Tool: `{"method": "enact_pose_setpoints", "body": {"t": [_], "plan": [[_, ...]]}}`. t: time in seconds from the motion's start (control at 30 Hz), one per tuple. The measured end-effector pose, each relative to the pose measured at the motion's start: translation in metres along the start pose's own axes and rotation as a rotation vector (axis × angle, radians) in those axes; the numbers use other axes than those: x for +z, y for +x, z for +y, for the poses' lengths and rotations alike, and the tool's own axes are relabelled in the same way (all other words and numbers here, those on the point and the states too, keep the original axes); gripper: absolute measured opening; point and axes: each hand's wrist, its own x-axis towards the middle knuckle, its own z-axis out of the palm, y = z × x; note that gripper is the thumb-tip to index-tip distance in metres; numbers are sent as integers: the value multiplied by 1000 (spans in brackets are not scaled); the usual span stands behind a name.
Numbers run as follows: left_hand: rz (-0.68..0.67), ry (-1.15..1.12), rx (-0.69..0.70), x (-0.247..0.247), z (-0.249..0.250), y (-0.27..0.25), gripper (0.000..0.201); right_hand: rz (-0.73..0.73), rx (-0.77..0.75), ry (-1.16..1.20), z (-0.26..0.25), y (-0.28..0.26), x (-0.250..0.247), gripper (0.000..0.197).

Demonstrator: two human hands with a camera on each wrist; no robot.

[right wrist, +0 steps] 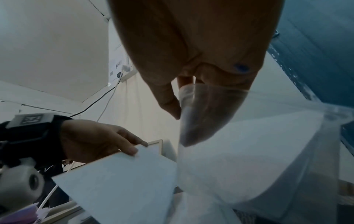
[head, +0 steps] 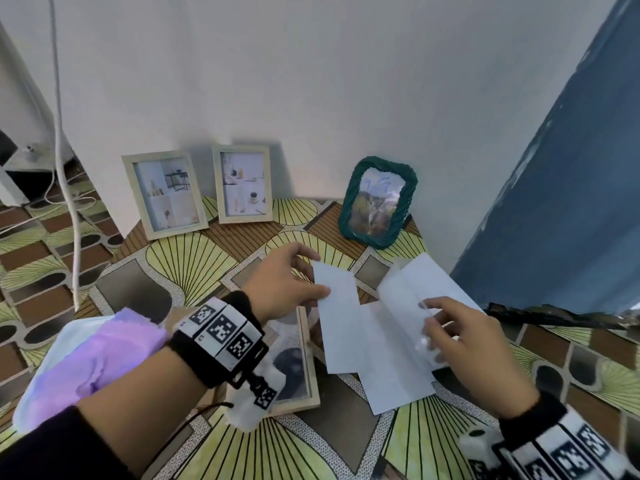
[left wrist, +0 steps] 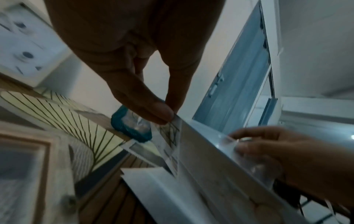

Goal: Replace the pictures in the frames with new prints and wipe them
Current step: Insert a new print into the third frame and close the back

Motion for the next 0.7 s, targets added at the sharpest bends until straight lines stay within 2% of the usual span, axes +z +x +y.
{"method": "enact_pose_setpoints", "body": {"t": [0.13,0.27,0.4,0.5,0.6,0.7], "plan": [[-94,225,-87,36,-12,21,50,-26,-16,38,2,-2,0,16],[-180,381,-183,61,-19,37,48,-49,-104,-39,5,-7,4,14],[-211,404,-219,71,-27,45,22,-103,-180,-118,7,-14,9,13],[-252,382,-252,69,-31,44,11,-147,-203,-142,9,-19,13,15],[-279,382,-273,63,-29,38,16,-209,-223,-178,8,-22,16,21],[-210,453,-177,58,-23,29,23,-205,-227,-136,4,-23,14,22]]}}
